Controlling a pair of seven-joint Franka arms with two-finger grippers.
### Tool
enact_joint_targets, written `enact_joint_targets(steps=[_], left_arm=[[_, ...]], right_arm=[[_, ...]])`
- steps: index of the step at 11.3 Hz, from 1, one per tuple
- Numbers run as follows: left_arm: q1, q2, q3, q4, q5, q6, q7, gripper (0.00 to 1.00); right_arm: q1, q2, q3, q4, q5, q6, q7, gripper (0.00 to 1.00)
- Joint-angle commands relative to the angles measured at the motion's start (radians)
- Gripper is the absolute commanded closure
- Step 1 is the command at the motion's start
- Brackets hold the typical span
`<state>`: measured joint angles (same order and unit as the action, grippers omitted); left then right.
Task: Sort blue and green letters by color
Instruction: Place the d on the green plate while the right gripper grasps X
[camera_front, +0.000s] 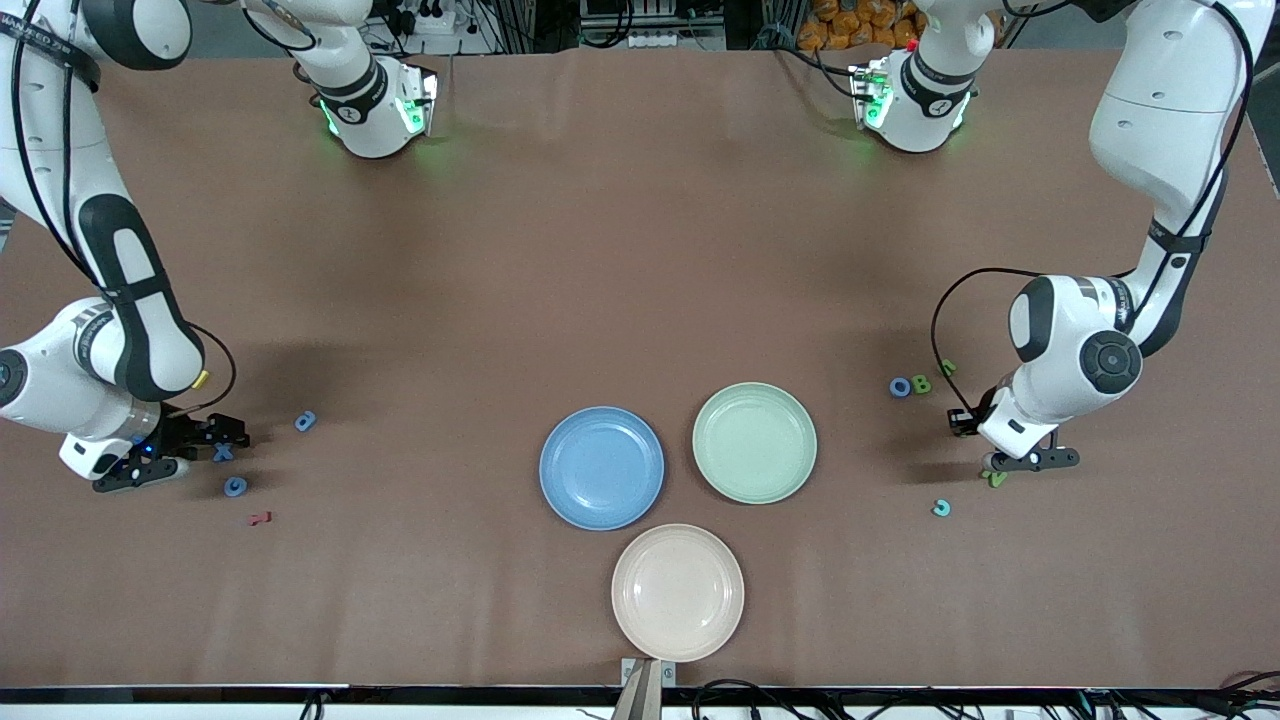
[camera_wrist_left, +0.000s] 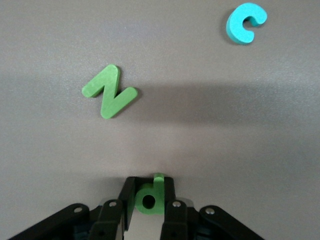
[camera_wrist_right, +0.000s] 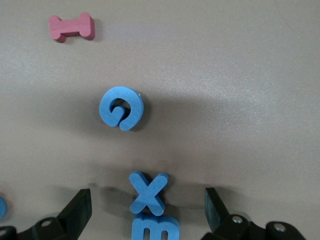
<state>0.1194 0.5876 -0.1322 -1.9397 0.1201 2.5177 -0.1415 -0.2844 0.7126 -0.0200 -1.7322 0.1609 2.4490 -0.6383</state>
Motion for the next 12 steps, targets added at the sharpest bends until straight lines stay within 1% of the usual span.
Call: enact_joint_targets(steps=[1,4,6,7,9,12], left_arm=[[0.003,-0.015,0.000,-0.035,0.007,0.018,-0.006,0.80],[-0.009,-0.049,0.000,-0.027,0.007,0.009,-0.006,0.87],[-0.030,-0.077,0.000,-0.019,0.006,-0.036,-0.009,0.88],[-0.046,-0.093,0.000,-0.006,0.006,-0.068,-0.029,0.88],[-0.108,-0.114,0.000,0.031,0.003,-0.126,-0.126,0.88],[-0.239,-0.109,-0.001,0.067,0.000,-0.140,-0.356,0.88]], right_arm=[[0.007,0.007,-0.008,0.006,-0.007,0.001,0.011,0.00],[0.031,0.011,-0.020,0.005,-0.017,0.002,0.057,0.00],[0.045,0.013,-0.029,0.006,-0.070,0.001,0.133,0.00],[0.045,0.013,-0.029,0.006,-0.076,0.001,0.134,0.00],[0.045,0.013,-0.029,0.008,-0.110,0.002,0.135,0.00],[0.045,0.016,-0.029,0.014,-0.118,0.004,0.135,0.00]])
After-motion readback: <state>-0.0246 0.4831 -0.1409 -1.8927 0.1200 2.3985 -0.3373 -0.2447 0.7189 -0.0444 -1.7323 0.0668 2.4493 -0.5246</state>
